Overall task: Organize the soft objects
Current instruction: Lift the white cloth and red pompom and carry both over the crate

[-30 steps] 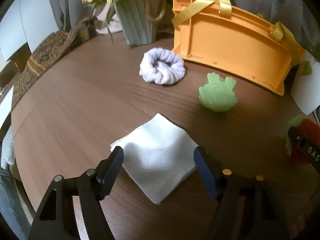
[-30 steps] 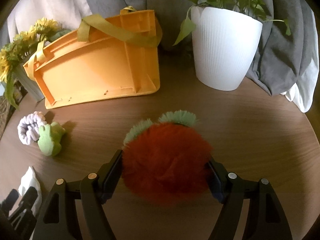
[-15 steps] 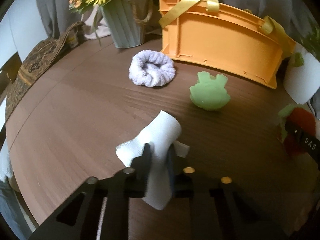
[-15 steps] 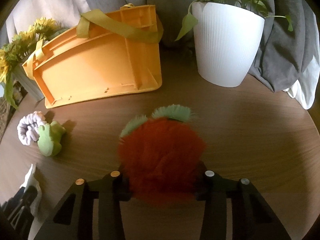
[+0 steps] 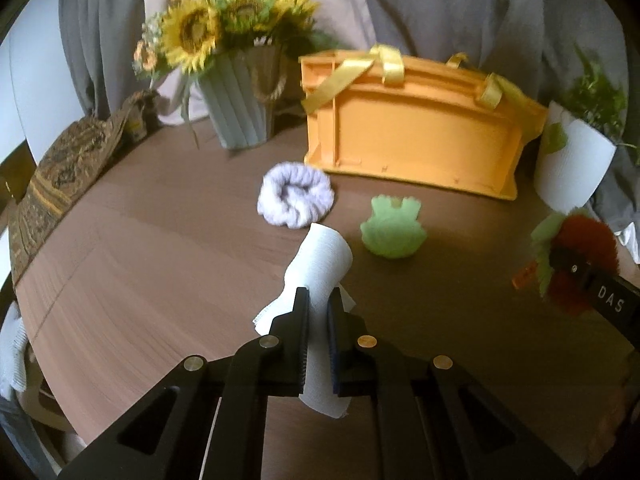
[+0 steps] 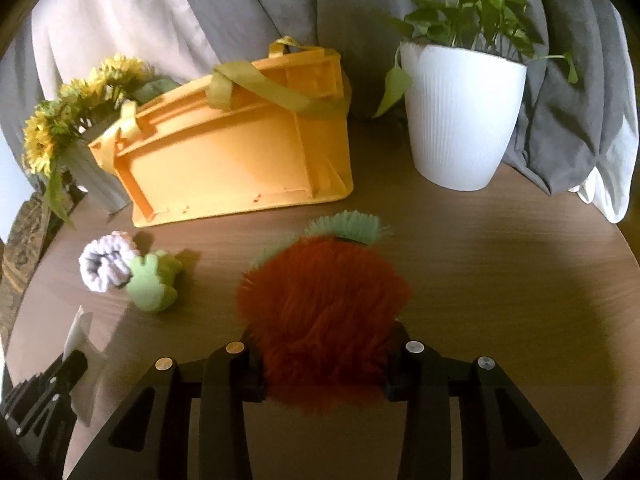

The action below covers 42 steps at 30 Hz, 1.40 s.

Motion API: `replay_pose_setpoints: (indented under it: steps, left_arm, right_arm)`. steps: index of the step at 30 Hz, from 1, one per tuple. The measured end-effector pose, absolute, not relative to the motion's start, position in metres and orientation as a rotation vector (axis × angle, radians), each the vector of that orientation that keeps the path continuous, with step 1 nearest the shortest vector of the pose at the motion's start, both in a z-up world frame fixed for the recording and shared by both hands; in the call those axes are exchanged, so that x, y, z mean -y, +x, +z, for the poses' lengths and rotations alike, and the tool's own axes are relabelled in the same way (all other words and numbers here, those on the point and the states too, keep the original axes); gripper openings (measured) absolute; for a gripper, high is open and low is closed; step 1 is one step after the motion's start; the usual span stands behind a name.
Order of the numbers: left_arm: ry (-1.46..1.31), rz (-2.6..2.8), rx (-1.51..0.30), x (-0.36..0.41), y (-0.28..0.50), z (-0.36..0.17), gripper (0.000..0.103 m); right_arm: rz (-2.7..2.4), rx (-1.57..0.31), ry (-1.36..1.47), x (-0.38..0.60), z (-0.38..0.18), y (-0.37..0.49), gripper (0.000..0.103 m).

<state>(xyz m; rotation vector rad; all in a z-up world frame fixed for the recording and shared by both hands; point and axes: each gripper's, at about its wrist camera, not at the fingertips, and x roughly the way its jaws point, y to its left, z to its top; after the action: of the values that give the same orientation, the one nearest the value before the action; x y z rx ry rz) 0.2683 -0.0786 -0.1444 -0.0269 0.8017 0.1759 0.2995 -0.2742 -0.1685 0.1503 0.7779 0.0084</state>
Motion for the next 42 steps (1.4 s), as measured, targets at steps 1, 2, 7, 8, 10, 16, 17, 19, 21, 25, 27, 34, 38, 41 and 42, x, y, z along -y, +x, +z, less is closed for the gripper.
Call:
replay_pose_setpoints:
  steps: [1,2,7,8,10,16,17,19,21,25,27,34,38,41,42]
  left_arm:
    - [-0.021,0.173,-0.790,0.079,0.266,-0.141,0.010]
    - [-0.018,0.168,-0.779,0.080,0.263,-0.137,0.010]
    - [-0.023,0.135,-0.732,0.075,0.255,-0.115,0.009]
    - [-0.022,0.131,-0.718,0.073,0.253,-0.110,0.009]
    - [-0.027,0.116,-0.692,0.069,0.251,-0.102,0.009]
    - [-0.027,0.066,-0.635,0.057,0.245,-0.078,0.009]
    - [-0.020,0.059,-0.622,0.056,0.244,-0.074,0.009]
    - [-0.014,0.038,-0.597,0.052,0.242,-0.066,0.009]
    - [-0.012,0.020,-0.575,0.048,0.241,-0.058,0.009]
    - [-0.008,-0.011,-0.540,0.041,0.242,-0.043,0.009]
    - [-0.013,-0.031,-0.528,0.036,0.244,-0.037,0.009]
    - [0.004,-0.079,-0.452,0.029,0.252,-0.013,0.009]
    - [0.011,-0.103,-0.404,0.026,0.257,0.000,0.009]
    - [0.016,-0.116,-0.375,0.025,0.261,0.008,0.009]
    - [0.017,-0.123,-0.364,0.024,0.264,0.011,0.009]
  right_arm:
    - [0.009,-0.774,0.154,0.273,-0.166,0.297,0.039]
    - [0.011,-0.770,0.158,0.272,-0.163,0.294,0.039]
    - [0.008,-0.745,0.172,0.268,-0.145,0.279,0.039]
    - [0.005,-0.737,0.173,0.267,-0.141,0.276,0.039]
    - [0.003,-0.725,0.174,0.263,-0.133,0.270,0.039]
    - [-0.005,-0.685,0.175,0.250,-0.110,0.253,0.039]
    - [-0.008,-0.678,0.173,0.247,-0.106,0.251,0.039]
    - [-0.015,-0.661,0.172,0.244,-0.099,0.247,0.039]
    - [-0.026,-0.642,0.171,0.239,-0.091,0.243,0.039]
    - [-0.040,-0.604,0.179,0.231,-0.077,0.239,0.039]
    - [-0.044,-0.583,0.187,0.227,-0.069,0.238,0.039]
    - [-0.055,-0.516,0.192,0.213,-0.045,0.239,0.039]
    - [-0.059,-0.483,0.193,0.207,-0.034,0.241,0.039]
    - [-0.063,-0.458,0.193,0.203,-0.026,0.243,0.039]
    - [-0.065,-0.448,0.194,0.202,-0.023,0.244,0.039]
